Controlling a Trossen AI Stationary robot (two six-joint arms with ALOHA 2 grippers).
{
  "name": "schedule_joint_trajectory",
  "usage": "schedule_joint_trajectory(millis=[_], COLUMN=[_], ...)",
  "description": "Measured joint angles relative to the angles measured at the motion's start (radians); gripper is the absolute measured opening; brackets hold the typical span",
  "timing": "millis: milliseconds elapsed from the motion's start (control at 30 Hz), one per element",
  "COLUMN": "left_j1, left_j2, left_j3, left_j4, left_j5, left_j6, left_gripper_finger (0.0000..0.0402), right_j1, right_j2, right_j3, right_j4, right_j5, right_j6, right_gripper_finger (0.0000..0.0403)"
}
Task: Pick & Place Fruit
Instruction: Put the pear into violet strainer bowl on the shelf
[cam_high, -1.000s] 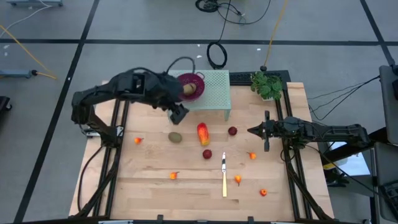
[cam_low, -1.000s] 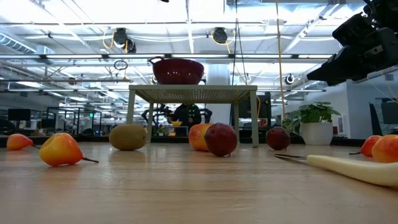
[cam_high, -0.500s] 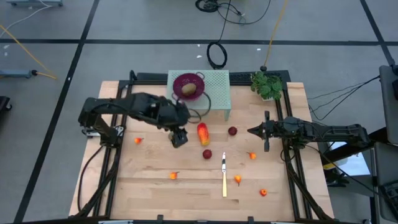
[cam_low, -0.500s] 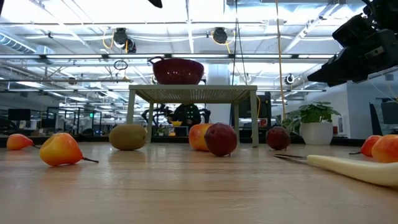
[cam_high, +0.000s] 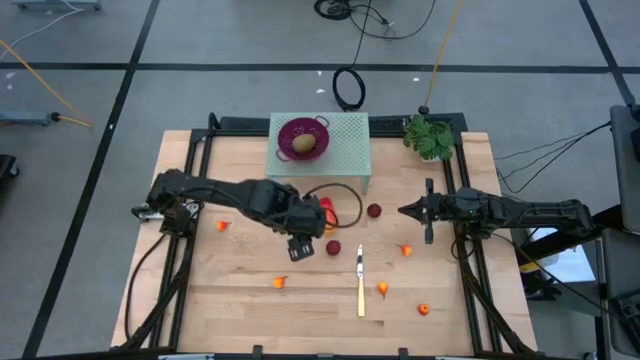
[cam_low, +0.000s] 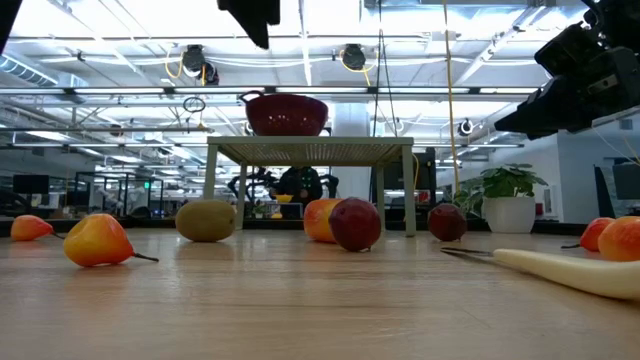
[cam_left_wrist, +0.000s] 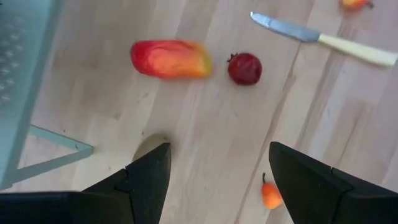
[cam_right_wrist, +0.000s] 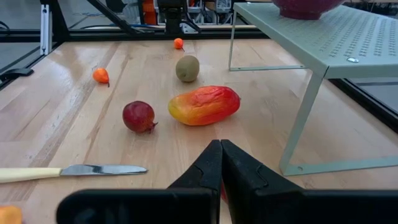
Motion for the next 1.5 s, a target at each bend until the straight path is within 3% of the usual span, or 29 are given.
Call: schedule_joint_trajectory(millis=[300, 667, 1500], left_j1=[-0.027, -0.031, -0.029], left_j2=[0.081, 0.068, 0.069], left_j3=[0.000, -0.098, -0.273], left_j4=[-0.109, -0.156, -0.144], left_j5=[-0.060, -0.079, 0.070], left_j6=[-0.002, -0.081, -0.322], left_gripper_finger=[0.0271, 0.0271, 0.0271], right_j1=[0.000, 0.000, 0.000], right_j2=[0.000, 0.000, 0.000], right_j3=[0.000, 0.000, 0.000], right_j4=[-0.007, -0.014, -0.014], right_j5=[0.000, 0.000, 0.000], right_j6=[0.000, 0.000, 0.001], right_gripper_finger=[0.0004, 0.0004, 0.0004])
